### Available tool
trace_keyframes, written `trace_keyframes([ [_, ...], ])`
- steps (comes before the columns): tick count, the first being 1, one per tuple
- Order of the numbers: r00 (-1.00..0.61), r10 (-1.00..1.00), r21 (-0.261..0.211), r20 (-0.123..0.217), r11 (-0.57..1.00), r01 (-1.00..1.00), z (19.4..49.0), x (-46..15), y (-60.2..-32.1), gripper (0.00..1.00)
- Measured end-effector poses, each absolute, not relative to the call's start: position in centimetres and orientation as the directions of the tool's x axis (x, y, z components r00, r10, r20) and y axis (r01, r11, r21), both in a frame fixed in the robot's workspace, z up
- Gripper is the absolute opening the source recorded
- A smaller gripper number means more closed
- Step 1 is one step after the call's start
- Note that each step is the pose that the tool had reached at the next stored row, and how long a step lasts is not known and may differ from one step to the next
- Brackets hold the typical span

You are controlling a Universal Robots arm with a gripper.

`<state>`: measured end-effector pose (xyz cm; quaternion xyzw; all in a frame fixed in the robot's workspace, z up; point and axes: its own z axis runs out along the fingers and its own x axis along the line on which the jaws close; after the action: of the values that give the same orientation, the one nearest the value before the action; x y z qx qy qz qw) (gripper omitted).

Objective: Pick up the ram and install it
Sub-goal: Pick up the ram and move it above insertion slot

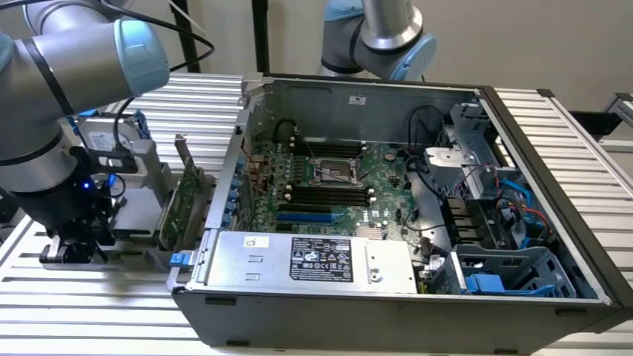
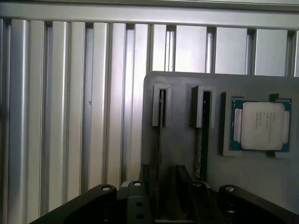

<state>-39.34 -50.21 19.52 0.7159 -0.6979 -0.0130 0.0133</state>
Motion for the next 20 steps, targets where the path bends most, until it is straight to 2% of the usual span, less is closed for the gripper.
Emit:
trace_keyframes([
  [2,0.026,-1.0,0.037,0.0,-0.026,-0.999,19.52,-39.42,-50.21,1.0],
  [3,0.026,-1.0,0.037,0.001,-0.026,-0.999,19.52,-39.42,-50.21,0.0],
  [20,0.022,-1.0,0.036,0.001,-0.022,-0.999,19.52,-39.45,-50.23,0.0],
])
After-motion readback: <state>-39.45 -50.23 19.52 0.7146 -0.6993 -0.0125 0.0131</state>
